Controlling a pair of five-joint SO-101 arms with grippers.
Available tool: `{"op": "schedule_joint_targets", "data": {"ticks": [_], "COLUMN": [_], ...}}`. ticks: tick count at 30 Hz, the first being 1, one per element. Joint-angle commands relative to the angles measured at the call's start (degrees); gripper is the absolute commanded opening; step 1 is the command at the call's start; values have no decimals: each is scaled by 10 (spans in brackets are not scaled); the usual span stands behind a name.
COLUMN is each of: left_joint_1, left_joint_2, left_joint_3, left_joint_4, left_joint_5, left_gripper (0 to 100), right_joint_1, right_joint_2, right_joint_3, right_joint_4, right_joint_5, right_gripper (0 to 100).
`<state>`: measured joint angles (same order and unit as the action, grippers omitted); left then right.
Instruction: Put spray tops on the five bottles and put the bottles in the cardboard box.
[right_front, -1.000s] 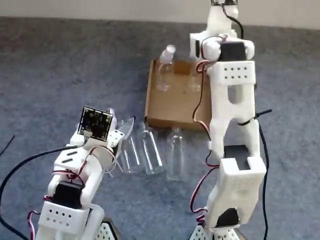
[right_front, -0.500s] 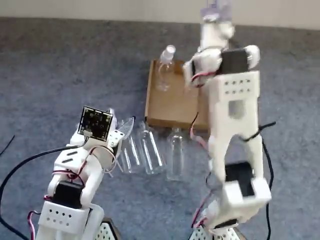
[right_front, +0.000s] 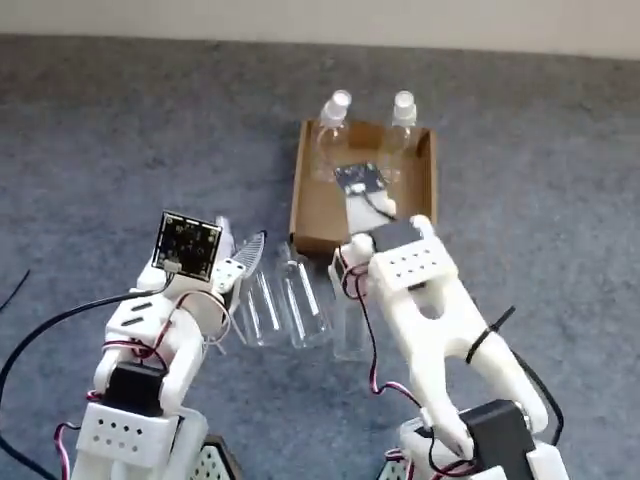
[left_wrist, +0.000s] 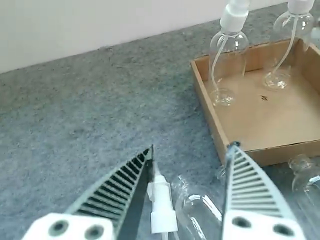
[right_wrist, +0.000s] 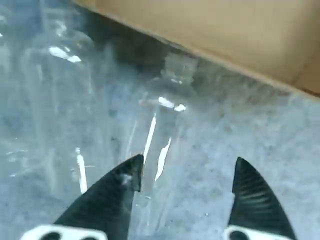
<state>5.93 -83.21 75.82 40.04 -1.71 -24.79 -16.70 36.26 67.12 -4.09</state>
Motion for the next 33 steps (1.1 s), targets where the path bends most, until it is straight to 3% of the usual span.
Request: {"op": "schedule_joint_targets", "data": {"ticks": [1,13,17,22,29,33], "left_joint_1": [-7,-6,-6,-7,-78,-130], "left_joint_2": [-1,-1,-1,-1,19,126], "left_joint_3": [-3,-3,-3,-5,-59,-151], "left_joint_4": [-15,-15,-15,-15,4,50], "left_joint_5": [1,1,1,1,1,-7], "left_gripper": [213,213,213,213,213,213], "right_joint_1": [-8,-7,-5,15,157,245], "right_joint_2": [-27,24,28,24,-116,-175], "right_joint_3": [23,61,63,63,45,-16], "right_joint_4": [-43,-69,-65,-17,108,185], "right_joint_5": [-12,-11,-5,70,231,318], "right_gripper": [231,225,125,56,27,17]}}
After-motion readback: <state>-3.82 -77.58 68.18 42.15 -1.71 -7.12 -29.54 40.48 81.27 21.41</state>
